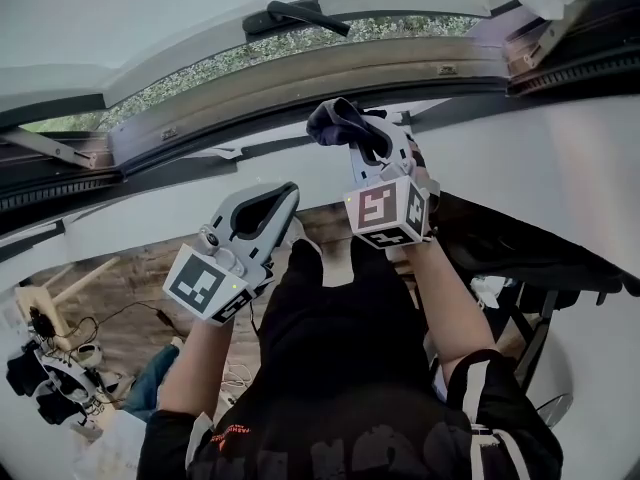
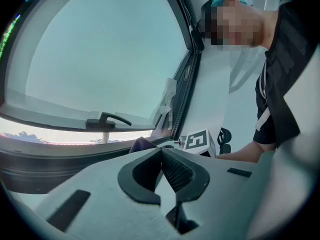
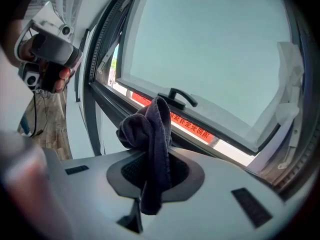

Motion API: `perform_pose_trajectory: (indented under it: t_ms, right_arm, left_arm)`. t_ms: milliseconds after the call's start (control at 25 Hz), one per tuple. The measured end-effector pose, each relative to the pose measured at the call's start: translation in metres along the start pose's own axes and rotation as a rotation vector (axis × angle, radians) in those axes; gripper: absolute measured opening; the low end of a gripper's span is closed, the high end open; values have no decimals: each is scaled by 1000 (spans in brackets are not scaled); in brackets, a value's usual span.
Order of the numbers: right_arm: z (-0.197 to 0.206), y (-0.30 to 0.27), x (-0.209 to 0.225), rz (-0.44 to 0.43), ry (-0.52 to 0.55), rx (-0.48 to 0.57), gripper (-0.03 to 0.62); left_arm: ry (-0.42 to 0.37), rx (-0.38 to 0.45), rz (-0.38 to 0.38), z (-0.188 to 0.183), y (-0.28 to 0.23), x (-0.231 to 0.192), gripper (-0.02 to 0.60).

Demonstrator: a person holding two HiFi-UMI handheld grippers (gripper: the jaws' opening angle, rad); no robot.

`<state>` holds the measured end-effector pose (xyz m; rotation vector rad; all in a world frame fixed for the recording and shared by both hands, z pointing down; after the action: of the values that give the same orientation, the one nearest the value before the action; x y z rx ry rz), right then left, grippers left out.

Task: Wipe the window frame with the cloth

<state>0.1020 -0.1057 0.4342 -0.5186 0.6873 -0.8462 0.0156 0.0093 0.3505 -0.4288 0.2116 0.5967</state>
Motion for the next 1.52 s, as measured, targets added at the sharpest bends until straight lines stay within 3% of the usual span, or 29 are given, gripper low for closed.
perform_pose_trajectory:
  t_ms: [1520]
  right_arm:
    - [117, 43, 166, 232, -195, -102, 43]
  left_arm:
    - [-59, -51, 150, -32, -125, 54, 21]
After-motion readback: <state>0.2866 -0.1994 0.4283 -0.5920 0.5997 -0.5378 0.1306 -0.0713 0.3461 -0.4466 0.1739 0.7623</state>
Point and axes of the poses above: the fingertips, and each gripper's own axes: y backward along the fingers, x to its right, z out of its underside, the point moved 3 cm from there along y, backward along the fingers, and after that the axes turned 8 degrees about -x, right-handed, at the moved point
